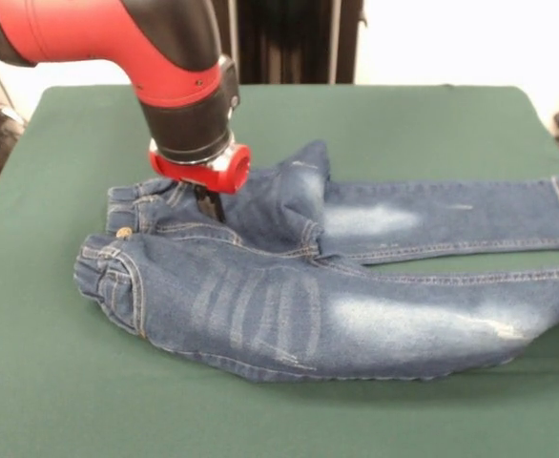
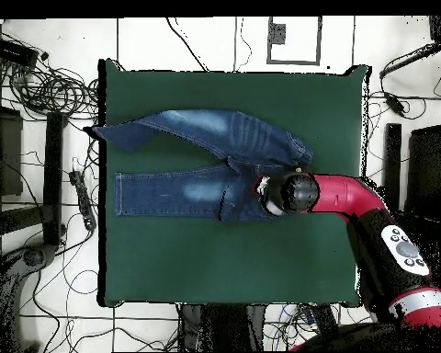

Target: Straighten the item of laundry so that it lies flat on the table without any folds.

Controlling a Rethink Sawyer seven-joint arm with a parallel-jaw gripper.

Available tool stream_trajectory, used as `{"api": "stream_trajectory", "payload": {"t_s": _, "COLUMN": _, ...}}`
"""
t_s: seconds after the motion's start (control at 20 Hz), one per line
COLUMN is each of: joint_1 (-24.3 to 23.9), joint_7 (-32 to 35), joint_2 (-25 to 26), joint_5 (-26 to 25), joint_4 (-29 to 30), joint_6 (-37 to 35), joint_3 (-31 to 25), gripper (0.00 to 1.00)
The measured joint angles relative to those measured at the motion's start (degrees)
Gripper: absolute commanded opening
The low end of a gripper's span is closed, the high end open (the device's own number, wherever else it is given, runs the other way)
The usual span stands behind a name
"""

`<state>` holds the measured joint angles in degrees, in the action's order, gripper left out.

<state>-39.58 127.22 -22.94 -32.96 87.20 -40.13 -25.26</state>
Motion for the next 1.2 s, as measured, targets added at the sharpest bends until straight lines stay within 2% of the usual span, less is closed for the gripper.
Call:
{"api": "stream_trajectory", "payload": {"t_s": 0.2, "joint_1": -0.34, "joint_7": -0.07, "joint_2": -0.62, "joint_5": -1.58, "joint_4": 0.11, "joint_6": -0.01, "joint_3": -0.27, "gripper": 0.0}}
{"api": "stream_trajectory", "payload": {"t_s": 0.6, "joint_1": -4.45, "joint_7": -1.62, "joint_2": -3.03, "joint_5": -3.78, "joint_4": 0.41, "joint_6": -0.12, "joint_3": -1.23, "gripper": 0.0}}
{"api": "stream_trajectory", "payload": {"t_s": 0.95, "joint_1": -8.92, "joint_7": -7.58, "joint_2": -5.58, "joint_5": -4.52, "joint_4": 0.45, "joint_6": -2.17, "joint_3": -1.39, "gripper": 0.0}}
{"api": "stream_trajectory", "payload": {"t_s": 1.2, "joint_1": -9.24, "joint_7": -9.06, "joint_2": -7.24, "joint_5": -4.59, "joint_4": 0.76, "joint_6": -2.51, "joint_3": -1.39, "gripper": 0.0}}
